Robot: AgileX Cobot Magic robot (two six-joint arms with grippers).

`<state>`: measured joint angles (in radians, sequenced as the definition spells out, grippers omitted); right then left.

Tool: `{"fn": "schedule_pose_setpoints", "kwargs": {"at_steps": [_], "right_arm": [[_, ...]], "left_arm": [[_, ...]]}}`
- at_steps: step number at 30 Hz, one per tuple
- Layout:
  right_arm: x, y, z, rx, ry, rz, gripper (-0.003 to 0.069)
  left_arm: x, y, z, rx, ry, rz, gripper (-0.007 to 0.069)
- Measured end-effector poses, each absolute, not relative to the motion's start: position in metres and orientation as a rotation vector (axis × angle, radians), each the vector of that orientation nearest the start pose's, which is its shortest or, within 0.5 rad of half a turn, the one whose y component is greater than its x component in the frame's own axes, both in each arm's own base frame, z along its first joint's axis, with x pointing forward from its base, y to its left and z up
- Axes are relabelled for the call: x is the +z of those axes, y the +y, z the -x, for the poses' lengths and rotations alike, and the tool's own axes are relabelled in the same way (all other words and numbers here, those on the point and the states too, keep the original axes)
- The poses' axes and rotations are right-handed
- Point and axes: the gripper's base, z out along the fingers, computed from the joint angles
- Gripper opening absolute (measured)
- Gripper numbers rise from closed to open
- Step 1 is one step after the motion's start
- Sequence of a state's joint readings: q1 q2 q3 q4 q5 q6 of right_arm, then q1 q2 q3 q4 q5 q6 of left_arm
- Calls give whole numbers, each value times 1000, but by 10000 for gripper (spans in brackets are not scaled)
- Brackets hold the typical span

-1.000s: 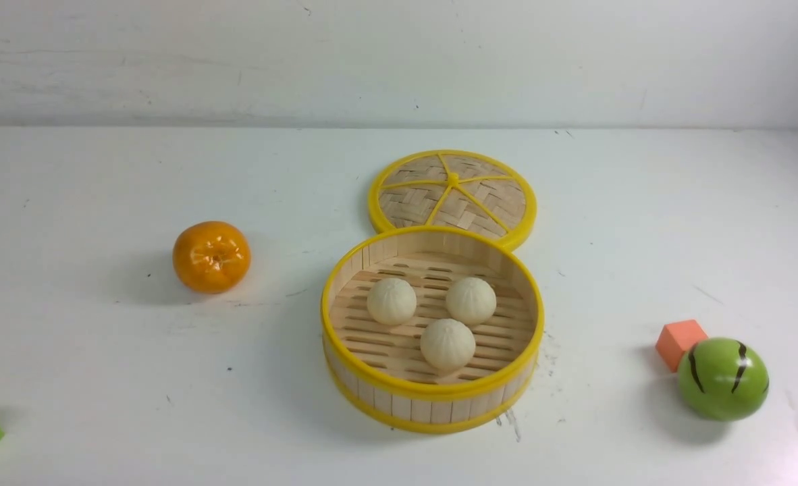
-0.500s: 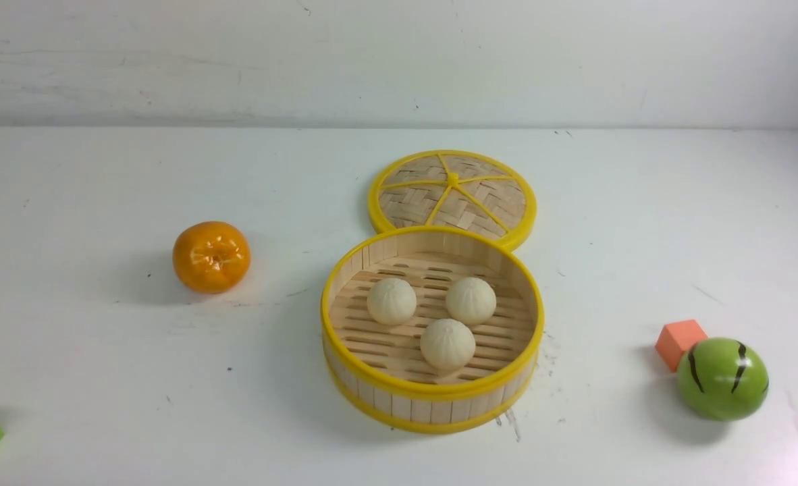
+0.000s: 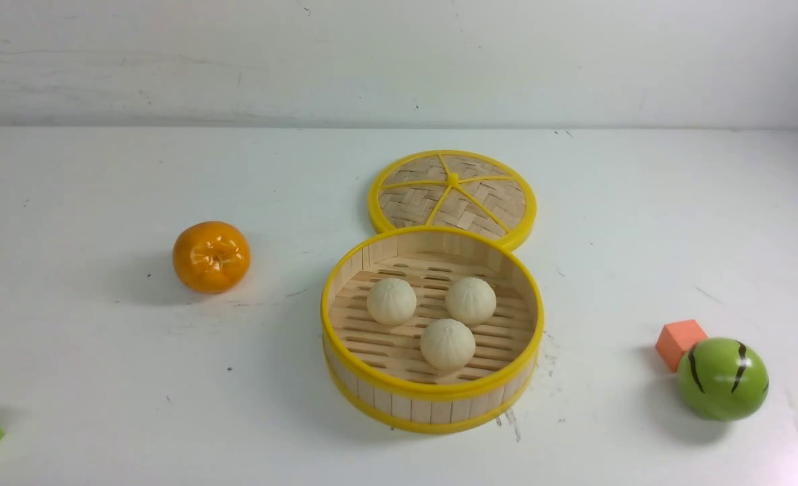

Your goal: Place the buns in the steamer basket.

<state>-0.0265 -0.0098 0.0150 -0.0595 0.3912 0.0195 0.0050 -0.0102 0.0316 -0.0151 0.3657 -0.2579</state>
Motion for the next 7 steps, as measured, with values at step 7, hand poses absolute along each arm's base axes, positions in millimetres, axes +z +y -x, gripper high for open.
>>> {"fn": "schedule_pose_setpoints", "kwargs": {"at_steps": [7], "right_arm": [[174,-3,-52,-65,1880,-7,84]], "left_arm": [[170,0,-53,-189,1857,255,-9]]}}
